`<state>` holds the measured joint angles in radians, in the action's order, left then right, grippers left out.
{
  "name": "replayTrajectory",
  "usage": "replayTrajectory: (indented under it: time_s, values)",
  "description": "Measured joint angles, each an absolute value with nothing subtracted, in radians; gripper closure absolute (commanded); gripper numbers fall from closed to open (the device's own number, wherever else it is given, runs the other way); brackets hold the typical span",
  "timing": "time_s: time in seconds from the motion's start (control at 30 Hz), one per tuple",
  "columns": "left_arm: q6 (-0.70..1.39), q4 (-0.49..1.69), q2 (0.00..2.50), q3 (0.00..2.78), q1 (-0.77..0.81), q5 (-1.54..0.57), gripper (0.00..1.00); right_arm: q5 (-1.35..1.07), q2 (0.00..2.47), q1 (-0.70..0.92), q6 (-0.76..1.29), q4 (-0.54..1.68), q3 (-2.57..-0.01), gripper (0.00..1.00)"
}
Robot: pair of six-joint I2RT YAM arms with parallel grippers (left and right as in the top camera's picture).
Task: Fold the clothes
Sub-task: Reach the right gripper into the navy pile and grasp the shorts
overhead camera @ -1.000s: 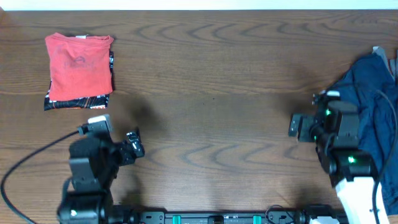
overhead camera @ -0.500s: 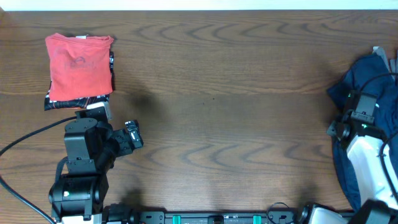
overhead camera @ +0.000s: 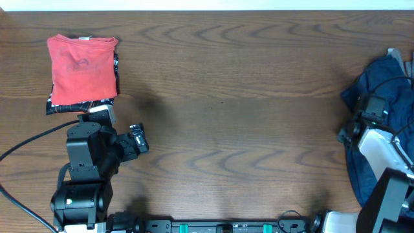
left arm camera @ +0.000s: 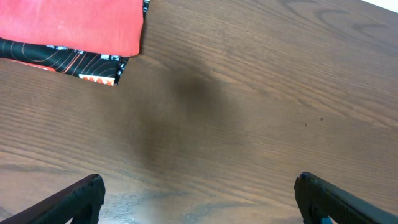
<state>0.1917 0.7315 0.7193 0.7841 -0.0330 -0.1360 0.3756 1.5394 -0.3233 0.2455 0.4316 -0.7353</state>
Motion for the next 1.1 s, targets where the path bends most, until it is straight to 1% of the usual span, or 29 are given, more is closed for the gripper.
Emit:
replayTrajectory:
  time_s: [0.13, 0.2, 0.3, 0.5, 0.63, 0.77, 0.87, 1.0, 1.1]
  values:
    - [0.192, 0.726, 0.719, 0.784, -0.033, -0.136, 0.02, 0.375, 1.548, -0.323, 0.248, 0.414, -0.735, 0.67]
    - [0.192, 0.723, 0.719, 0.784, -0.033, -0.139, 0.02, 0.376, 1.548, -0.323, 0.249, 0.41, -0.735, 0.79]
    - [0.192, 0.72, 0.719, 0.784, -0.033, -0.143, 0.02, 0.375, 1.548, -0.323, 0.25, 0.407, -0.735, 0.99]
    - [0.192, 0.706, 0.719, 0.784, -0.033, -0.144, 0.02, 0.369, 1.547, -0.323, 0.257, 0.41, -0.736, 0.99]
    - [0.192, 0.698, 0.719, 0.784, -0.033, -0.144, 0.02, 0.315, 1.534, -0.333, 0.26, 0.503, -0.772, 0.99]
    - [0.192, 0.69, 0.719, 0.784, -0.033, -0.147, 0.02, 0.273, 1.484, -0.364, 0.239, 0.618, -0.918, 0.99]
    - [0.192, 0.68, 0.719, 0.785, -0.033, -0.148, 0.02, 0.215, 1.436, -0.39, 0.187, 0.637, -1.094, 0.99]
    - [0.192, 0.672, 0.719, 0.784, -0.033, -0.15, 0.02, 0.073, 1.386, -0.418, 0.112, 0.63, -1.29, 0.99]
    - [0.192, 0.665, 0.719, 0.784, -0.033, -0.15, 0.02, -0.069, 1.365, -0.426, 0.054, 0.631, -1.339, 0.99]
